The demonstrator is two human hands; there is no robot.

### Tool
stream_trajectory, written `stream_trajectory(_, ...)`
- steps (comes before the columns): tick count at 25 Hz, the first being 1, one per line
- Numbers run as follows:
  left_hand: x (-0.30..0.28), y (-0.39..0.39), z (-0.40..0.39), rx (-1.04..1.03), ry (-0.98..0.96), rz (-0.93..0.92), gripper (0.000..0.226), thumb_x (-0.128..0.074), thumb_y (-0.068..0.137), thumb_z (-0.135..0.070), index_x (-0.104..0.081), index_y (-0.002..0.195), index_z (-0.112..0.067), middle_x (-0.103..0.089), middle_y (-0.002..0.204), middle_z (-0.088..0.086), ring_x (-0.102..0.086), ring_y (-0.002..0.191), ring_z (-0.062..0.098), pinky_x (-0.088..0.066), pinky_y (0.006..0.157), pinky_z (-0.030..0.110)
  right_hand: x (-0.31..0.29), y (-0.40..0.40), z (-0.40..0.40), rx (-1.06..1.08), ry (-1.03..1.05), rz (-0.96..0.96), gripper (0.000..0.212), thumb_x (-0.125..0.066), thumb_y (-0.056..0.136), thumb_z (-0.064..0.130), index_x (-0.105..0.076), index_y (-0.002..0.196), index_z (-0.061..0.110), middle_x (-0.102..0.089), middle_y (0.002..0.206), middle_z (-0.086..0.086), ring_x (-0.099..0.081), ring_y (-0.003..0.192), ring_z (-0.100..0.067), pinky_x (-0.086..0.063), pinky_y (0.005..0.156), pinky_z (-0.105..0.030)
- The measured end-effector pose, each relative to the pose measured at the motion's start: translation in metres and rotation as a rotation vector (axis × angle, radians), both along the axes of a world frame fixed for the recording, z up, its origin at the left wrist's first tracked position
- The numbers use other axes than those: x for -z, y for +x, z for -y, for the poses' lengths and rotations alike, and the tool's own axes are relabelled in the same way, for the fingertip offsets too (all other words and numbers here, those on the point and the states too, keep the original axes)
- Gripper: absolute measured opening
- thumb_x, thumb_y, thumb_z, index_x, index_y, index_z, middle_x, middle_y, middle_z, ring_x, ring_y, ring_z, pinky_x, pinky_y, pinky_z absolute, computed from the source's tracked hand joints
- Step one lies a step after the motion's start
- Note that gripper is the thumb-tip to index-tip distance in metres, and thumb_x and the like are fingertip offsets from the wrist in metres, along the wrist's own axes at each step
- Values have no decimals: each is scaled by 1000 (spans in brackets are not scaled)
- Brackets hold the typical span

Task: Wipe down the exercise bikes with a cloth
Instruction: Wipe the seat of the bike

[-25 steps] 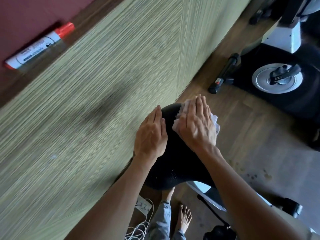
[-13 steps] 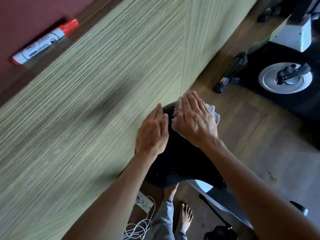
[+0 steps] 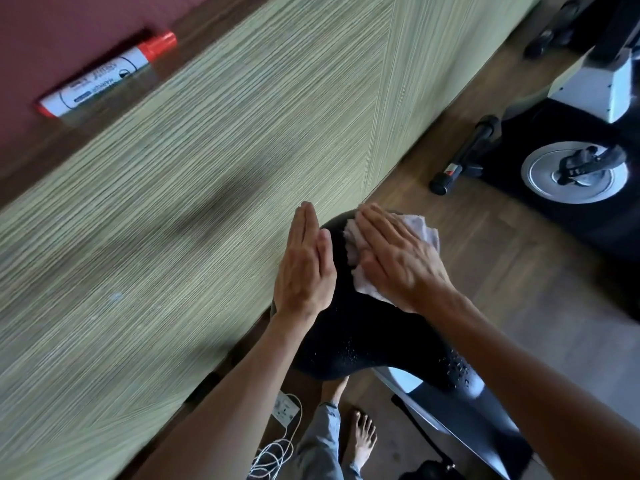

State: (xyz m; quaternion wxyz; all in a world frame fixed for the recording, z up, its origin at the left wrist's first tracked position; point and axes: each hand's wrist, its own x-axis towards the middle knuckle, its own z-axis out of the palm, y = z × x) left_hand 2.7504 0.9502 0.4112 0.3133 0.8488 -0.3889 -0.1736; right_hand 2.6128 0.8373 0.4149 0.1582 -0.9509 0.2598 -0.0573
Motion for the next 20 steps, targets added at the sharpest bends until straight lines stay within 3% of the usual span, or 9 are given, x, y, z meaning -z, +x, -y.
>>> stream_trajectory(4,2,-2,0,-19,-15,-9,76,-3,102,-53,-16,161,-6,-14,170,10,-7,157,12,-4,124,16,-7,34,5,290,67,-39,71,-12,97,39,-39,152,2,-34,161,-17,-23,154,-24,-12,127,-36)
stream_trajectory(6,4,-2,0,-39,-34,0,77,-4,102,-53,-19,160,-5,-17,169,11,-10,157,13,-10,128,25,-11,52,3,183,67,-45,71,-13,97,40,-41,150,3,-37,160,-16,-25,153,-24,-14,126,-37)
stream_trajectory(10,6,0,-1,-60,-62,-12,77,-6,103,-54,-25,159,-5,-24,167,11,-17,156,15,-10,124,19,-4,10,7,-109,-50,-36,62,-22,103,35,-38,153,3,-34,162,-15,-24,154,-23,-18,127,-40)
stream_trajectory(14,8,-1,1,-72,-90,-11,77,-7,105,-56,-31,157,-5,-32,164,11,-25,153,16,-20,125,25,-3,31,14,144,2,-26,67,-17,98,37,-44,150,5,-38,160,-14,-25,153,-22,-13,126,-34)
stream_trajectory(16,7,-1,0,-82,-117,-10,74,-10,105,-55,-33,157,-6,-35,163,11,-29,151,16,-28,124,31,-7,51,8,157,44,-31,72,-13,95,39,-45,150,6,-38,160,-13,-25,153,-21,-16,126,-37)
stream_trajectory(20,6,0,-2,-72,-127,-43,75,-9,104,-57,-33,157,-9,-37,162,8,-31,150,14,-29,123,32,-3,13,1,-196,-61,3,57,-31,102,30,-42,152,6,-33,162,-13,-24,154,-21,-20,126,-41)
